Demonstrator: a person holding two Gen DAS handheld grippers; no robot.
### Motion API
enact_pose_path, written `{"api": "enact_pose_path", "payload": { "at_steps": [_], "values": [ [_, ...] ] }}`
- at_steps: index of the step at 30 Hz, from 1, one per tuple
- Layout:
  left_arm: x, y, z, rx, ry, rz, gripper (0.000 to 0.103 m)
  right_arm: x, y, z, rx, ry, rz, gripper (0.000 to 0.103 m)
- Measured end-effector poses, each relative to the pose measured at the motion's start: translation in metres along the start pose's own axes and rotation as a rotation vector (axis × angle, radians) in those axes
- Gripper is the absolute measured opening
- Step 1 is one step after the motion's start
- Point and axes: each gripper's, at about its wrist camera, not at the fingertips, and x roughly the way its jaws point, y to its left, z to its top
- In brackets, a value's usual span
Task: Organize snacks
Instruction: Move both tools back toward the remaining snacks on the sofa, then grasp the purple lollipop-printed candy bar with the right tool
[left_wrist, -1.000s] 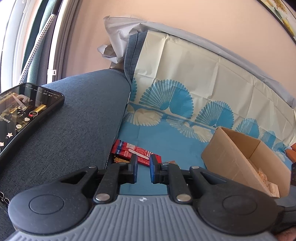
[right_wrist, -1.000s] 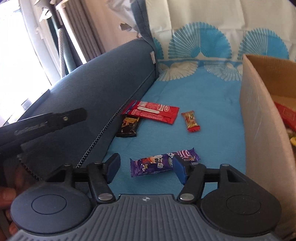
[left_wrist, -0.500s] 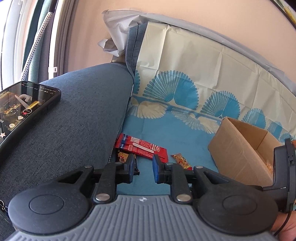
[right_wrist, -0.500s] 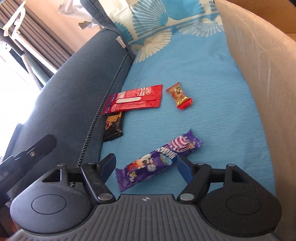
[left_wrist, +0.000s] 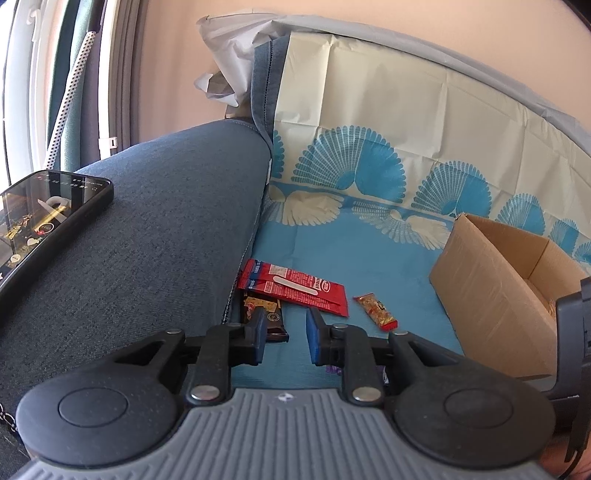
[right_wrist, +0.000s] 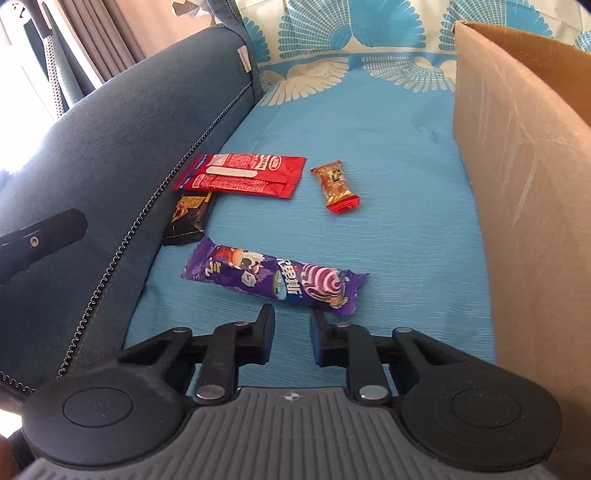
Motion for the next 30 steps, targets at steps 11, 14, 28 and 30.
{"api": "enact_pose_path", "payload": {
  "at_steps": [11, 14, 28, 30],
  "values": [
    [0.003, 0.001, 0.0, -0.006, 0.014, 0.0, 0.032, -0.023, 0.014, 0.002, -0.093, -0.141, -0.038, 0.041],
    [0.004, 0.002, 0.001, -0.011, 0.015, -0.002, 0.032, -0.025, 0.025, 0.008, -0.203, -0.184, -0.062, 0.059],
    [0.002, 0.007, 0.001, -0.034, 0.016, -0.012, 0.033, 0.022, 0.035, 0.018, -0.479, -0.006, -0.018, 0.038],
    [0.0, 0.008, 0.001, -0.037, 0.011, -0.018, 0.033, 0.016, 0.033, 0.013, -0.476, -0.011, -0.025, 0.025]
  ]
}}
